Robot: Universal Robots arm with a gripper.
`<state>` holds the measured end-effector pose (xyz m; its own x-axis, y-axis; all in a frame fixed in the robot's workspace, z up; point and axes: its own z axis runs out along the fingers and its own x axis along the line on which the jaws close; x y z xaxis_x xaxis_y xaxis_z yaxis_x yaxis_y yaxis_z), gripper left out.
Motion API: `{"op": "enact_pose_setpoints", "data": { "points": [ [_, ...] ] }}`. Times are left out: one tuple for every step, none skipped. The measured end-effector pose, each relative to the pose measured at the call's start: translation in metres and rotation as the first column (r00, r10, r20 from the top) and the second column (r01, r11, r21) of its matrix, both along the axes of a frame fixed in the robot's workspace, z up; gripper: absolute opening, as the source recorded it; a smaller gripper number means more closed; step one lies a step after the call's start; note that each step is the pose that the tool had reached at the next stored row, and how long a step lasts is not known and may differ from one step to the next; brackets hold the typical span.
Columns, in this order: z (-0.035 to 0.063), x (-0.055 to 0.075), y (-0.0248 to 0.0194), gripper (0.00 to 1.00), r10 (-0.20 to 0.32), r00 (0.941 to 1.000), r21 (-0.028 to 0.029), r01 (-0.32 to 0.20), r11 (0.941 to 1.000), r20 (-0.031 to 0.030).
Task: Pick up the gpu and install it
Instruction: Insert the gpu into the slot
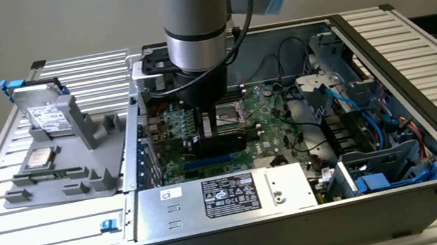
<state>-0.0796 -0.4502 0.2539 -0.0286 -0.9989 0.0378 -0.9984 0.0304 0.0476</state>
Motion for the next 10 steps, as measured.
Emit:
{"op": "enact_pose_setpoints", "data": {
  "points": [
    [-0.0001,-0.0002,0.0003,0.27,0.000,1.0000,0.0000,0.000,1.0000,0.0000],
    [-0.0003,-0.0004,0.0005,0.27,0.000,1.0000,0.0000,0.000,1.0000,0.0000],
    [-0.0005,-0.0005,0.0007,0.27,0.000,1.0000,-0.0001,0.000,1.0000,-0.0001],
    [-0.0007,-0.0006,0.0007,0.27,0.000,1.0000,-0.0002,0.000,1.0000,-0.0001],
    [-0.0008,-0.0006,0.0007,0.27,0.000,1.0000,-0.0003,0.000,1.0000,-0.0002],
    [-0.0011,-0.0007,0.0007,0.27,0.000,1.0000,-0.0002,0.000,1.0000,-0.0001],
    [-0.0015,-0.0007,0.0007,0.27,0.000,1.0000,-0.0001,0.000,1.0000,-0.0001],
    [-0.0015,-0.0007,0.0007,0.27,0.000,1.0000,-0.0001,0.000,1.0000,-0.0001],
    [-0.0015,-0.0007,0.0007,0.27,0.000,1.0000,-0.0001,0.000,1.0000,-0.0001],
    [-0.0015,-0.0007,0.0007,0.27,0.000,1.0000,-0.0002,0.000,1.0000,0.0000]
  ]
}}
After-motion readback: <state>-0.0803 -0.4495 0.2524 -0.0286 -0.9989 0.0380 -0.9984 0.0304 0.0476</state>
